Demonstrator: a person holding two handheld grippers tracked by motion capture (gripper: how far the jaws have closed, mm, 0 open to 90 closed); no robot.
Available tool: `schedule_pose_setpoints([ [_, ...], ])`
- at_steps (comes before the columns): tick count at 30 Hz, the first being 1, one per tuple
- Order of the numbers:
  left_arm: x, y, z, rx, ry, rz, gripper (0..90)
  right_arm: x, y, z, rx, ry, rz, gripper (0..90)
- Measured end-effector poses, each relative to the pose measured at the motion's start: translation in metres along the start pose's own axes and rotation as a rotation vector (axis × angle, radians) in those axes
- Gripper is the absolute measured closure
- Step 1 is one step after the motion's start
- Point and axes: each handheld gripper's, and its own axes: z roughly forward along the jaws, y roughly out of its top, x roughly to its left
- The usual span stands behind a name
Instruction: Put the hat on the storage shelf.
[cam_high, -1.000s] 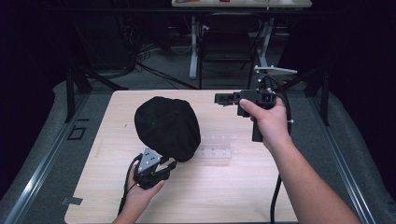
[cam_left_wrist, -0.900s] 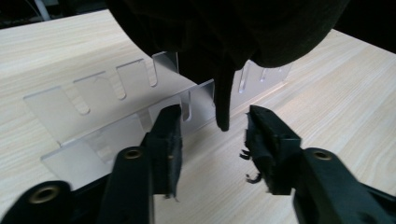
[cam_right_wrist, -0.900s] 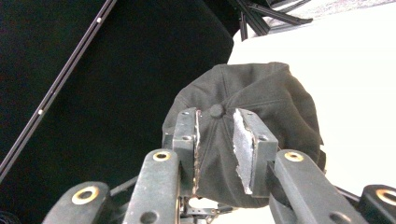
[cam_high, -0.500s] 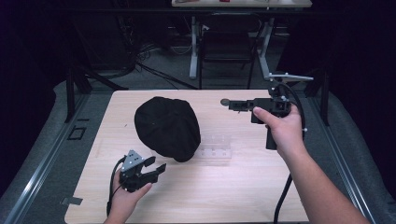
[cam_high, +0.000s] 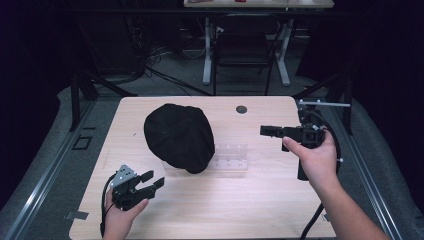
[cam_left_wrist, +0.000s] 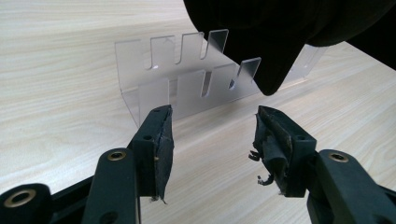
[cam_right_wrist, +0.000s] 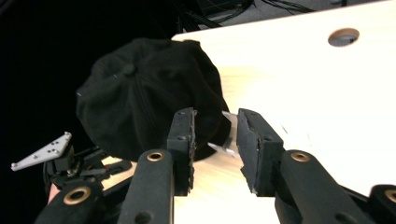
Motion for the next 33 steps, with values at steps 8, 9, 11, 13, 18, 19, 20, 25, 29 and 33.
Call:
schedule_pose_setpoints([
  [8,0.008,-0.014,0.0,0.017,0.024,0.009,47.3,-0.018,-0.027,0.002,0.006,-0.079,-0.014,66.0],
  [9,0.01,-0.015,0.0,0.023,0.024,0.001,47.3,-0.02,-0.03,0.002,0.013,-0.084,-0.014,65.9],
  [11,0.01,-0.017,0.001,0.021,0.023,-0.002,47.3,-0.024,-0.037,0.003,0.008,-0.109,-0.03,65.4],
  [13,0.012,-0.019,0.002,0.032,0.026,-0.011,47.3,-0.032,-0.051,0.006,0.016,-0.134,-0.026,65.0],
  [18,0.011,-0.021,0.003,0.029,0.026,-0.015,47.3,-0.042,-0.078,0.015,0.018,-0.185,-0.06,63.6],
  [19,0.011,-0.021,0.002,0.026,0.027,-0.014,47.3,-0.044,-0.084,0.017,0.016,-0.194,-0.063,63.4],
  [20,0.011,-0.021,0.002,0.026,0.027,-0.014,47.3,-0.046,-0.089,0.019,0.011,-0.2,-0.076,62.8],
  [25,0.01,-0.022,0.003,0.025,0.028,-0.017,47.3,-0.053,-0.106,0.025,-0.01,-0.242,-0.119,59.6],
  [29,0.009,-0.023,0.004,0.031,0.017,-0.01,47.4,-0.059,-0.119,0.027,-0.029,-0.257,-0.121,58.3],
  [33,0.006,-0.023,0.005,0.027,0.02,-0.005,47.5,-0.064,-0.132,0.029,-0.043,-0.272,-0.142,56.9],
])
